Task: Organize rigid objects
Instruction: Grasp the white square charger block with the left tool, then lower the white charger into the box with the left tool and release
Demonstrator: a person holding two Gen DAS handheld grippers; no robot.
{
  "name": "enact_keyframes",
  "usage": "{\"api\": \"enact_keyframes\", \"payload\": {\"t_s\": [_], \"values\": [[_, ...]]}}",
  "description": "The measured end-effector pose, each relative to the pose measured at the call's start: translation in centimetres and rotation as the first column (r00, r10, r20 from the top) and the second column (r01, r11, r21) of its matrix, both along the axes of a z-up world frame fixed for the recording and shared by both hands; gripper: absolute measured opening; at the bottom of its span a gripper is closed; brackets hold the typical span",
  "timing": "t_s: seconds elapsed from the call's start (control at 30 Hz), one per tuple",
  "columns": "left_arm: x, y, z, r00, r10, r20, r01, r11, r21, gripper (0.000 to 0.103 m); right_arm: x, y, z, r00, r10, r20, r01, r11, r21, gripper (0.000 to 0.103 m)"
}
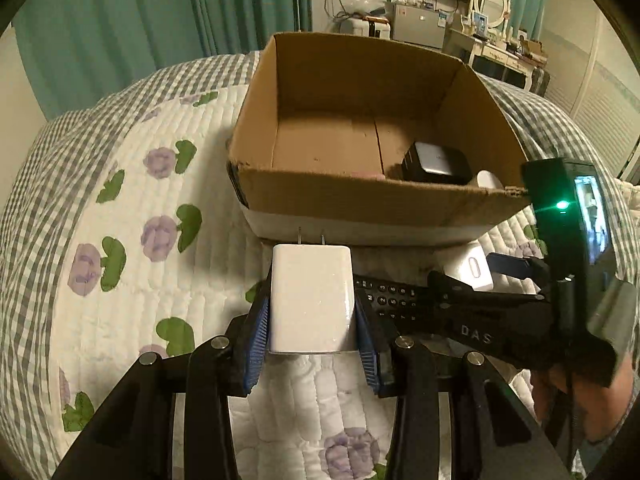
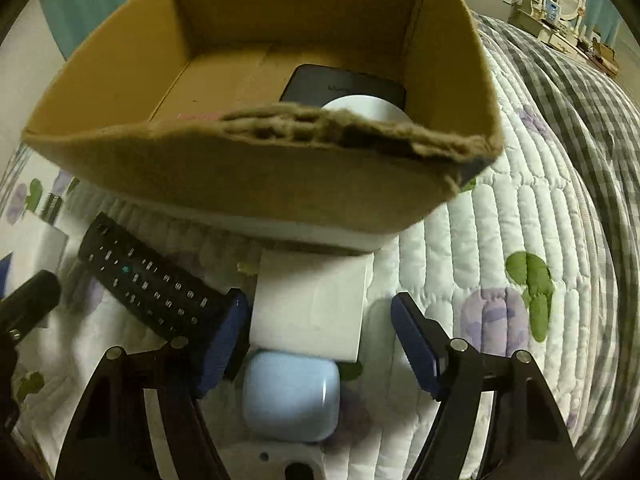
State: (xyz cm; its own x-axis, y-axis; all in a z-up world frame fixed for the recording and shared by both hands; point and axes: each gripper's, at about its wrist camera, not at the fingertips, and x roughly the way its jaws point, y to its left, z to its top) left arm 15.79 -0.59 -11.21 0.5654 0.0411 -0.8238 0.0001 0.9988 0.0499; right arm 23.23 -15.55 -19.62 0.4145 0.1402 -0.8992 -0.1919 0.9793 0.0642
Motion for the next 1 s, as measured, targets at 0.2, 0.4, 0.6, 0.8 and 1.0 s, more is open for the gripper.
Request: {"api": "enact_keyframes", "payload": {"t_s": [0.2,0.4,0.6,0.8,1.0], "values": [[-0.1,0.3,0.5,1.0,-0.002,0.005,0.002,1.0,-0.001,0.041,0.2,0.8,-0.1,0.999,0.039,0.008,-0.039,0.999,-0.028,0.053],[-1.3,0.3,2.4,0.999,-0.01,0.035,0.011,1.0,-0.011,0.041,-2.3,0.0,2.8,0.998,0.058,0.024,-0.057,0.998,-0.006,0.052],[-2.2,0.1,5.4,0.995,-0.023,0.093,0.026,0.999,-0.021,0.041,-4.4,-0.9,9.1,0.989,0.088,0.121,-0.088,0.996,-0.006,0.052],[-1.8,-0.2,9.5,0.983,-0.059,0.173,0.06,0.998,-0.004,0.041,-5.4,-1.6,17.0,0.958,0.122,0.261,-0.13,0.991,0.015,0.052],[1.3,0.1,12.9,0.968,-0.071,0.239,0.074,0.997,-0.003,0.041,-5.0,-1.5,23.0,0.917,0.121,0.379,-0.147,0.988,0.043,0.052]]}}
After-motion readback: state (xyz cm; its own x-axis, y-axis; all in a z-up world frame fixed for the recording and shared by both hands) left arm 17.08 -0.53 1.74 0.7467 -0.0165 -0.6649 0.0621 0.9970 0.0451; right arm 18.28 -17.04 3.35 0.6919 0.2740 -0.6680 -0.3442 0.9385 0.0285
